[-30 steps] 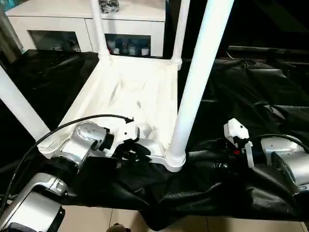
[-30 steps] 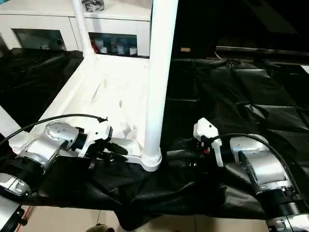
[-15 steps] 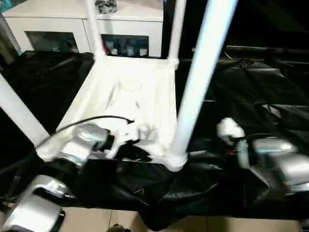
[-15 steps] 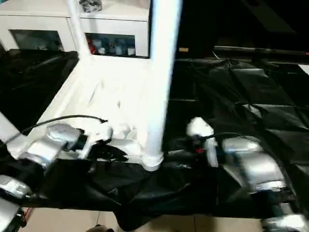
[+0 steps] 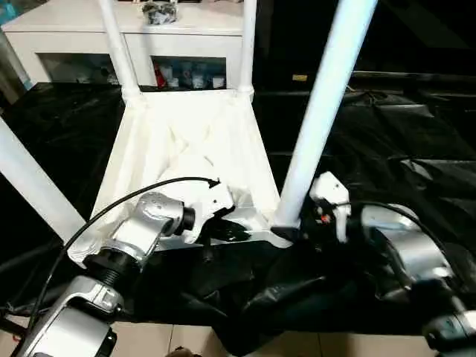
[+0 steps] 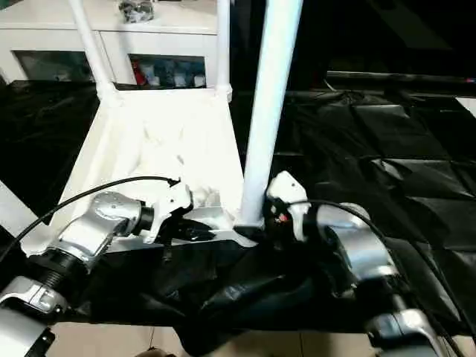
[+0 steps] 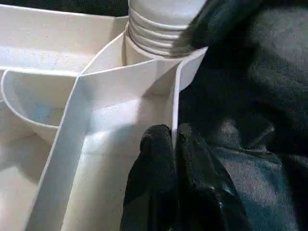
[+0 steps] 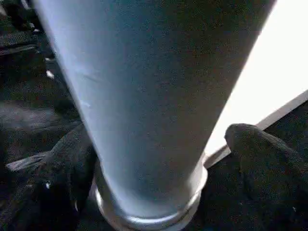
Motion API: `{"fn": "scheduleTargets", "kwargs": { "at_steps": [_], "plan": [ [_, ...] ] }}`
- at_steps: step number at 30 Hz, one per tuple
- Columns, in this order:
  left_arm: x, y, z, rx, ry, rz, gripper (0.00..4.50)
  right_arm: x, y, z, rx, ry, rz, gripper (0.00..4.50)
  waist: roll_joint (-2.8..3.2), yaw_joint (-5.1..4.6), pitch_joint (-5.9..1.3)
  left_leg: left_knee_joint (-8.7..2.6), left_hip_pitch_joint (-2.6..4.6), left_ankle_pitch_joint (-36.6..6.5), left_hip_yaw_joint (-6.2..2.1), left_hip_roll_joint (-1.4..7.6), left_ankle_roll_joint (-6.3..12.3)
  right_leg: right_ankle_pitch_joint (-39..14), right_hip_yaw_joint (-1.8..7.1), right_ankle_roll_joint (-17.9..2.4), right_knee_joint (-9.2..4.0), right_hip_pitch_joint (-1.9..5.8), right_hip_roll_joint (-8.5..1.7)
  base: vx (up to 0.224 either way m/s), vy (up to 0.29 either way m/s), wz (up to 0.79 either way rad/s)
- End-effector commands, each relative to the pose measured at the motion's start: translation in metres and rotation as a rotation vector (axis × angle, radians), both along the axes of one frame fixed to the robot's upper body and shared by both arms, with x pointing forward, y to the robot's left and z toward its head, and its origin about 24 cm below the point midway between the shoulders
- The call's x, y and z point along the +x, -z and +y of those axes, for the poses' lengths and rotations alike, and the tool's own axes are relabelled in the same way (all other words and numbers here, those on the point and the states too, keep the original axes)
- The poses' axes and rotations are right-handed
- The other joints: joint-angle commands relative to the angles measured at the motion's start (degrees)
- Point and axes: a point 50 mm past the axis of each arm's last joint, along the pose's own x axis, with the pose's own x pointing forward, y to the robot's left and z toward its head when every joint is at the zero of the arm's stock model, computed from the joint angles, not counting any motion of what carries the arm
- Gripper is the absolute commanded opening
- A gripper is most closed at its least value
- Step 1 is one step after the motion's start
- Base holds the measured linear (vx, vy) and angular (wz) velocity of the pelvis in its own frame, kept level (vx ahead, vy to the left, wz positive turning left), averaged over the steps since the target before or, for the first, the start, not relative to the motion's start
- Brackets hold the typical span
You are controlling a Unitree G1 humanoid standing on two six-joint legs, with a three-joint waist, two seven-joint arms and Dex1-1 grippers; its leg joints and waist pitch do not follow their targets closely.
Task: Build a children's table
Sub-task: Rotate leg to tighten
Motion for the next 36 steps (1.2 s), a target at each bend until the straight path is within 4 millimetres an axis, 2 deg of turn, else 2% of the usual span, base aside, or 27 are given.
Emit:
{"fn": "scheduleTargets", "kwargs": {
  "at_steps": [1,14,17,19,23,25,27,30,32,35,36],
  "plan": [
    [-0.006,0.011,0.0,-0.024,-0.031,0.058,0.0,0.004,-0.003,0.002,-0.011,-0.004,-0.017,4.1,-1.1,-0.01,-3.43,-3.9,0.56,-13.77,-0.84,1.24,1.67,-14.17,1.85,-11.76,-5.1,2.23,-2.59,0.0,0.0,0.0],
    [-0.006,0.01,0.006,-0.005,-0.062,0.049,0.0,0.007,0.004,0.008,0.0,-0.03,0.008,3.0,-1.45,-0.64,-3.19,-4.09,0.53,-15.52,-0.89,1.25,1.58,-17.55,1.88,-10.88,-5.46,2.12,-2.61,0.0,0.0,0.0],
    [-0.002,0.01,0.004,-0.008,-0.131,0.029,0.0,0.008,0.012,0.014,0.033,0.03,0.023,2.83,-1.44,-1.04,-3.03,-4.17,0.51,-16.21,-0.92,1.21,1.37,-19.18,1.89,-10.77,-5.65,1.96,-2.71,0.0,0.0,0.0],
    [0.007,0.008,0.0,-0.015,-0.223,-0.013,0.0,0.015,0.018,0.019,0.05,0.15,0.021,2.77,-1.5,-1.63,-2.92,-4.31,0.56,-17.53,-1.09,1.16,0.54,-22.3,1.74,-10.03,-5.93,1.89,-2.69,0.0,0.0,0.0],
    [0.018,0.006,-0.011,-0.04,-0.35,-0.052,0.0,0.023,0.027,0.028,0.085,0.324,0.03,2.75,-1.4,-2.03,-2.93,-4.38,0.74,-18.79,-1.21,1.06,-0.19,-24.47,1.67,-9.46,-6.26,1.69,-2.74,0.0,0.0,0.0],
    [0.023,0.004,-0.025,-0.052,-0.422,-0.075,0.0,0.028,0.035,0.043,0.082,0.456,0.048,2.75,-1.37,-2.24,-2.97,-4.39,0.78,-18.73,-1.1,1.03,-0.32,-23.03,1.8,-9.72,-6.26,1.49,-2.63,0.0,0.0,0.0],
    [0.024,0.003,-0.03,-0.057,-0.438,-0.078,0.0,0.028,0.037,0.051,0.069,0.471,0.047,2.75,-1.37,-2.36,-3.07,-4.43,0.57,-17.98,-1.15,0.99,-0.39,-21.69,1.73,-9.95,-6.11,1.71,-2.63,0.0,0.0,0.0],
    [0.024,0.003,-0.038,-0.058,-0.424,-0.082,0.0,0.025,0.038,0.073,0.074,0.425,0.037,2.75,-1.38,-2.29,-3.12,-4.4,0.63,-17.77,-1.03,0.96,0.45,-20.11,1.79,-9.97,-6.19,1.73,-2.61,0.0,0.0,0.0],
    [0.021,0.005,-0.039,-0.046,-0.381,-0.086,0.0,0.024,0.036,0.079,0.11,0.375,0.037,3.3,-1.36,-2.16,-3.17,-4.43,0.67,-17.56,-0.99,1.0,0.86,-19.26,1.82,-10.0,-6.18,1.85,-2.6,0.0,0.0,0.0],
    [0.017,0.007,-0.035,-0.043,-0.325,-0.091,0.0,0.025,0.032,0.075,0.155,0.332,0.052,3.47,-1.4,-2.14,-3.15,-4.51,0.48,-17.52,-1.0,1.01,1.4,-18.21,1.8,-10.31,-6.13,2.04,-2.6,0.0,0.0,0.0],
    [0.015,0.007,-0.033,-0.046,-0.302,-0.088,0.0,0.025,0.03,0.072,0.153,0.317,0.041,3.66,-1.39,-2.19,-3.12,-4.59,0.46,-17.45,-1.03,1.04,1.43,-18.37,1.79,-10.34,-6.11,2.07,-2.62,0.0,0.0,0.0]
  ]
}}
